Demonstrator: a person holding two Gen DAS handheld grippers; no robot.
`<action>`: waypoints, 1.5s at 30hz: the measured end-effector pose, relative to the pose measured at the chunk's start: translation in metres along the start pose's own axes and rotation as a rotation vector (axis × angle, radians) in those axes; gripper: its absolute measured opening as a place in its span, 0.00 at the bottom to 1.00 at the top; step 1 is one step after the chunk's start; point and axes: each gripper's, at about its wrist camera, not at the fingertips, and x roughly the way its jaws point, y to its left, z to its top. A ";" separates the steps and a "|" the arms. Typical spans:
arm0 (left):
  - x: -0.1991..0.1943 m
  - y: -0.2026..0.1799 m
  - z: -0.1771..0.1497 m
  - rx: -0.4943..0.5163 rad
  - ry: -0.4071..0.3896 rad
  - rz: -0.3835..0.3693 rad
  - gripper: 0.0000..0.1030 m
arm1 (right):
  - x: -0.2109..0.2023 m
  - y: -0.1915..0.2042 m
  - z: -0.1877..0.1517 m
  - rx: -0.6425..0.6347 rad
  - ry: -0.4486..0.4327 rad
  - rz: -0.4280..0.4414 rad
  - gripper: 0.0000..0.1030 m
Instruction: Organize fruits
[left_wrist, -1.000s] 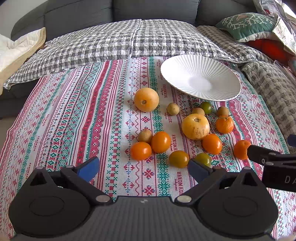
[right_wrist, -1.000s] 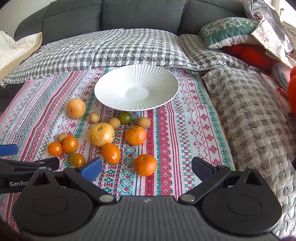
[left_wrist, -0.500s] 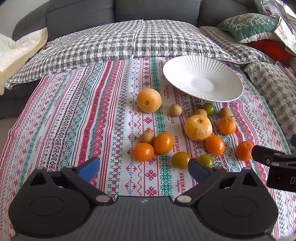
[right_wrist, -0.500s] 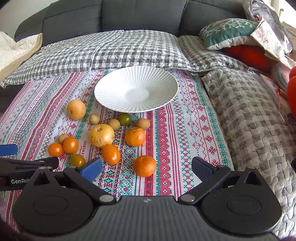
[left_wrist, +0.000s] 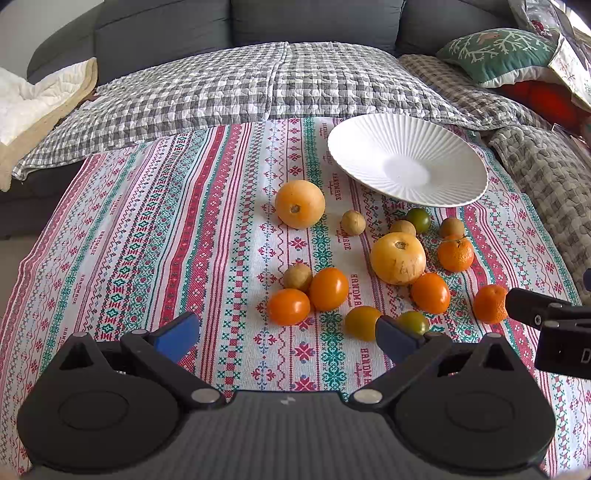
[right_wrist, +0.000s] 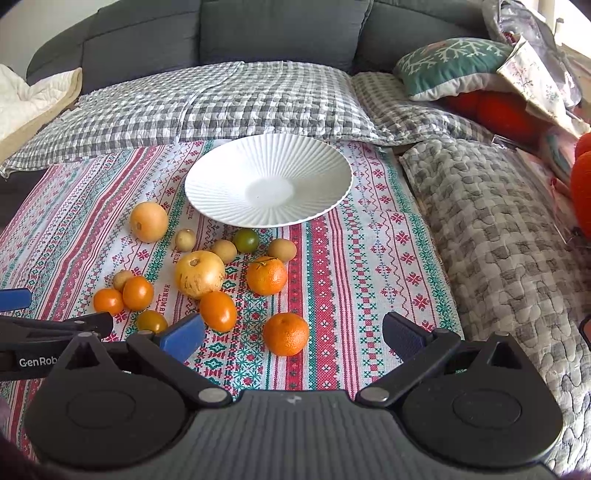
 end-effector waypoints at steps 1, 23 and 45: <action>0.000 0.000 0.000 0.000 0.000 0.000 0.93 | 0.000 0.000 0.000 -0.001 -0.001 -0.001 1.00; 0.007 0.006 0.028 0.078 -0.111 0.039 0.93 | 0.005 -0.021 0.017 -0.031 -0.040 0.013 1.00; 0.104 0.018 0.064 0.113 -0.160 -0.240 0.68 | 0.059 0.012 0.025 -0.042 0.052 0.401 0.64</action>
